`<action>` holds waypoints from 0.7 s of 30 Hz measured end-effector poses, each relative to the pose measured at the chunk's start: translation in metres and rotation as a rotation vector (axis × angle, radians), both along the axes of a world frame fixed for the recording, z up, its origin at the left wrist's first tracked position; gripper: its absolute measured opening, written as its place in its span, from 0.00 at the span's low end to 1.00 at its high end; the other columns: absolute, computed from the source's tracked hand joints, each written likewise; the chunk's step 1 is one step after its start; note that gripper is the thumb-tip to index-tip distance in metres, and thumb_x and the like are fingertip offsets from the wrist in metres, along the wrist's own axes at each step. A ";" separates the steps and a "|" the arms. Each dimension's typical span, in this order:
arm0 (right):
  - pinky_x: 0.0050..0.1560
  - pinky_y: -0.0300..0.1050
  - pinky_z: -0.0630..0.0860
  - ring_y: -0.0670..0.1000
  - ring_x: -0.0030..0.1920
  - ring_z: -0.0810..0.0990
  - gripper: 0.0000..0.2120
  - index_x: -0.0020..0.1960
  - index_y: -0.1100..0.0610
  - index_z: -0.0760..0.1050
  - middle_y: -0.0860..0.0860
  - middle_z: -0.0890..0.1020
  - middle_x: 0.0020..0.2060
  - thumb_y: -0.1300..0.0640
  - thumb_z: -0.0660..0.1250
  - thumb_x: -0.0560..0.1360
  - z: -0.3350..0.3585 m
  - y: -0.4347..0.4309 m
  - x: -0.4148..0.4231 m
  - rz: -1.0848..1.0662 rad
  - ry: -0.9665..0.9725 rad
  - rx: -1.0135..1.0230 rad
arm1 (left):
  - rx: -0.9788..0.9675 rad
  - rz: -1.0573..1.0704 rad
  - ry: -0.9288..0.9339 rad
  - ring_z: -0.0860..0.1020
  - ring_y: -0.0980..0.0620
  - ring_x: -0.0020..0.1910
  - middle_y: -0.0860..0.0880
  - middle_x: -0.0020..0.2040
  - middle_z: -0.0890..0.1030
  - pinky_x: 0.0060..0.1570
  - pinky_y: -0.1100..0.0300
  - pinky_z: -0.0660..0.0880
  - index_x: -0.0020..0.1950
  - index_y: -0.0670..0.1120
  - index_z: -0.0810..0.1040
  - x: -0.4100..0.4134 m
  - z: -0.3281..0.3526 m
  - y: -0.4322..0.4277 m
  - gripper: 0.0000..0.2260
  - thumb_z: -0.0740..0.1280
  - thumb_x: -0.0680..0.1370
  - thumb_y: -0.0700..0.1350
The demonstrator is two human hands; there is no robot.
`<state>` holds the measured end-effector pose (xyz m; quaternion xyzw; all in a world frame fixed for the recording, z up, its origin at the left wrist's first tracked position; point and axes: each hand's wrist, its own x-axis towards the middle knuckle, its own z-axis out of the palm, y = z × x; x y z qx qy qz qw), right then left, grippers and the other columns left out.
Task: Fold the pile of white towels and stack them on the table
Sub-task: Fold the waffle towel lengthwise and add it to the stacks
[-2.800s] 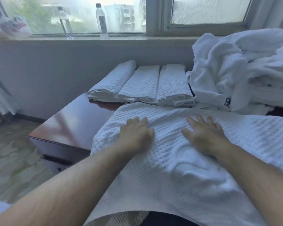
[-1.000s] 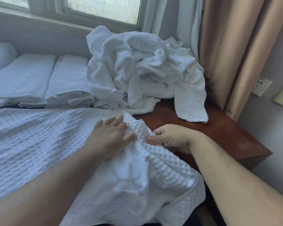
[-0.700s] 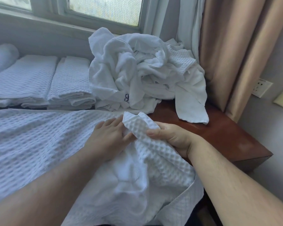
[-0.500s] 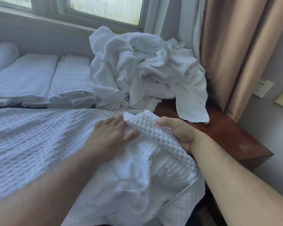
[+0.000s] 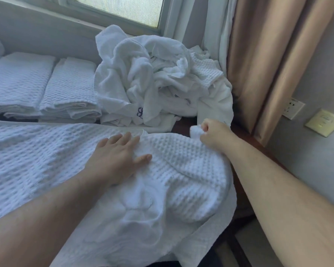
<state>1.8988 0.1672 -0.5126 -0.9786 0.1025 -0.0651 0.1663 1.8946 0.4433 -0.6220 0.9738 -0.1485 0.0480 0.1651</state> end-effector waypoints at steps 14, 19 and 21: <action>0.53 0.53 0.64 0.58 0.59 0.70 0.17 0.60 0.56 0.72 0.55 0.74 0.61 0.48 0.57 0.78 -0.074 0.029 -0.020 -0.193 -0.017 -0.205 | 0.013 -0.013 -0.177 0.69 0.50 0.65 0.58 0.68 0.75 0.63 0.52 0.64 0.63 0.60 0.77 -0.009 0.013 -0.018 0.12 0.59 0.82 0.55; 0.77 0.62 0.49 0.62 0.80 0.48 0.33 0.79 0.50 0.59 0.49 0.58 0.80 0.35 0.43 0.80 -0.090 0.020 -0.032 -0.053 0.138 -0.087 | -0.039 0.020 0.073 0.61 0.45 0.72 0.52 0.73 0.67 0.70 0.40 0.56 0.71 0.58 0.68 -0.018 0.018 -0.052 0.21 0.52 0.80 0.61; 0.78 0.59 0.47 0.59 0.81 0.45 0.31 0.80 0.47 0.58 0.47 0.54 0.82 0.36 0.43 0.82 -0.086 0.000 -0.032 0.040 0.139 -0.057 | 0.069 -0.051 0.047 0.53 0.46 0.77 0.51 0.78 0.59 0.74 0.35 0.48 0.74 0.61 0.62 -0.025 0.011 -0.056 0.27 0.47 0.78 0.68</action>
